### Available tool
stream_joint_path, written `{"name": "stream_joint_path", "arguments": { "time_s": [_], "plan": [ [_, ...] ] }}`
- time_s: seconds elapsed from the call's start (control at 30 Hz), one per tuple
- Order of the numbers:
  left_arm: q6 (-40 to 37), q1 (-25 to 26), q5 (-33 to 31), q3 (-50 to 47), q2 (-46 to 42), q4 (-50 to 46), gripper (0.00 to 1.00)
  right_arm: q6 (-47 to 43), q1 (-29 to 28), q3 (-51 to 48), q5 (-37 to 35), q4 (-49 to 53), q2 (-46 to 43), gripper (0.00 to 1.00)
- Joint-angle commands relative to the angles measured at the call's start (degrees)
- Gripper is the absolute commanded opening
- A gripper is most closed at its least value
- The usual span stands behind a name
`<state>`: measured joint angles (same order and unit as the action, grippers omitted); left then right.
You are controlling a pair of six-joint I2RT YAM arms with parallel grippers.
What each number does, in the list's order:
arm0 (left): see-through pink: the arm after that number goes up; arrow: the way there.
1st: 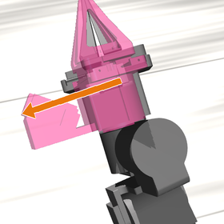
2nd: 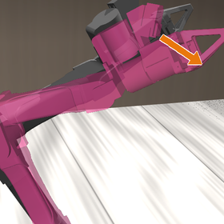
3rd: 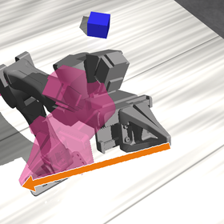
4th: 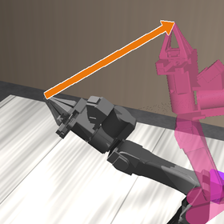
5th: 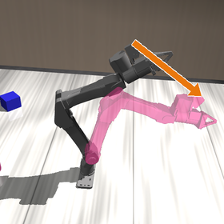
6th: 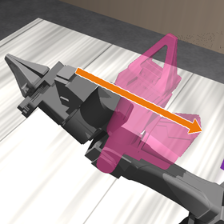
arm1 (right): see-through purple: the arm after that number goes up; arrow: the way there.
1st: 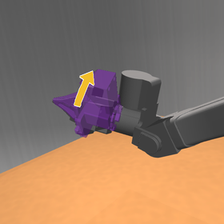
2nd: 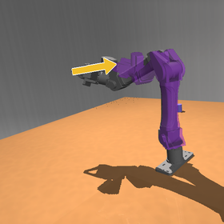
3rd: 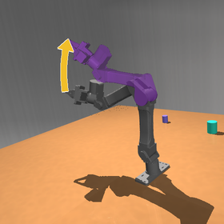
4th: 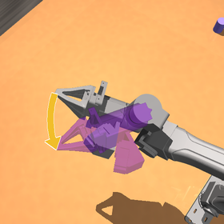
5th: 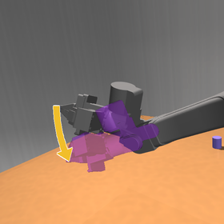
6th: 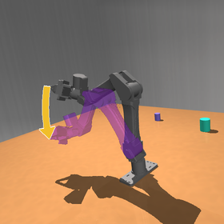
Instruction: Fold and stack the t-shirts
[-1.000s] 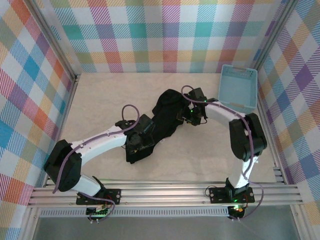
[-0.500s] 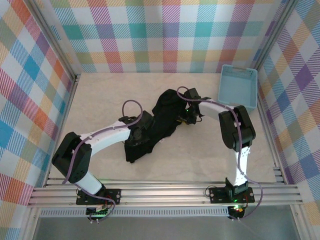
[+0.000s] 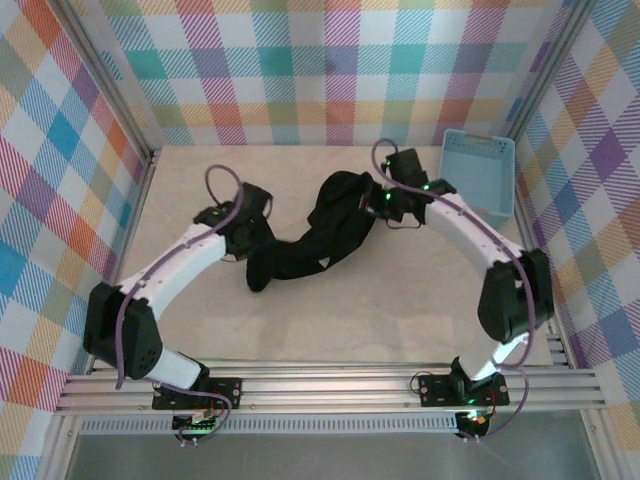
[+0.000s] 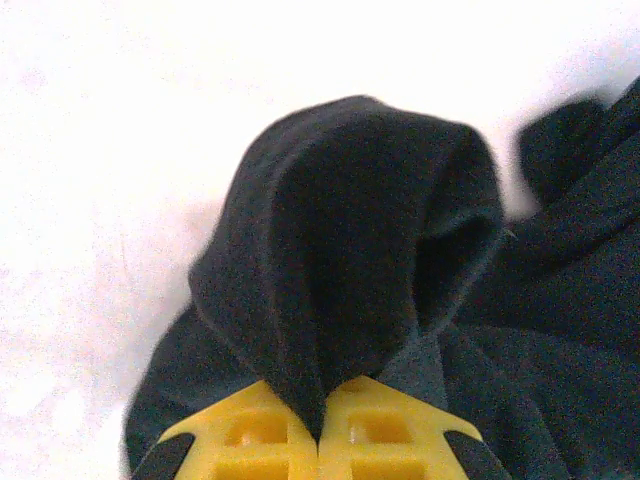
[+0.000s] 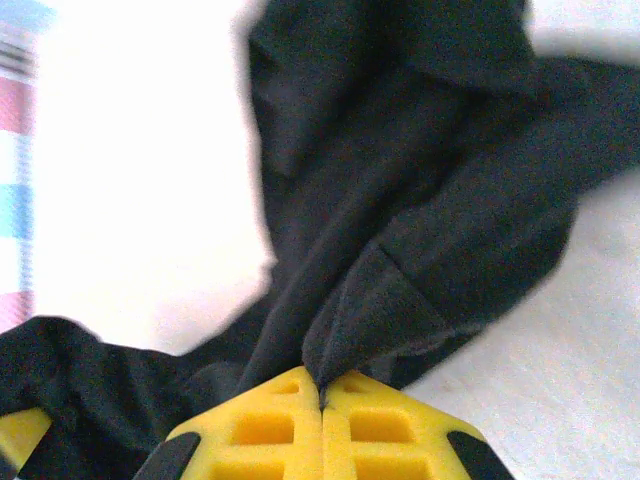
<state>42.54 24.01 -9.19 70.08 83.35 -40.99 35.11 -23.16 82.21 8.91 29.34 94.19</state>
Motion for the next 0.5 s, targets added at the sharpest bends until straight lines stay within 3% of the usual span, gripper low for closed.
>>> {"name": "stream_joint_path", "arguments": {
  "time_s": [0.0,0.23,0.47],
  "plan": [
    [-4.29,-4.24,3.16,6.51,-1.92,-1.93,0.00,-3.03,0.64,6.00,-0.87,6.57,-2.49,0.00],
    [-8.21,-11.12,6.89,20.04,3.67,-5.53,0.00,-2.35,0.75,11.48,0.95,11.55,-6.55,0.00],
    [-9.41,-14.99,9.67,29.32,9.70,-6.40,0.00,-0.16,-1.79,3.92,5.97,10.84,-14.00,0.00]
  ]
}}
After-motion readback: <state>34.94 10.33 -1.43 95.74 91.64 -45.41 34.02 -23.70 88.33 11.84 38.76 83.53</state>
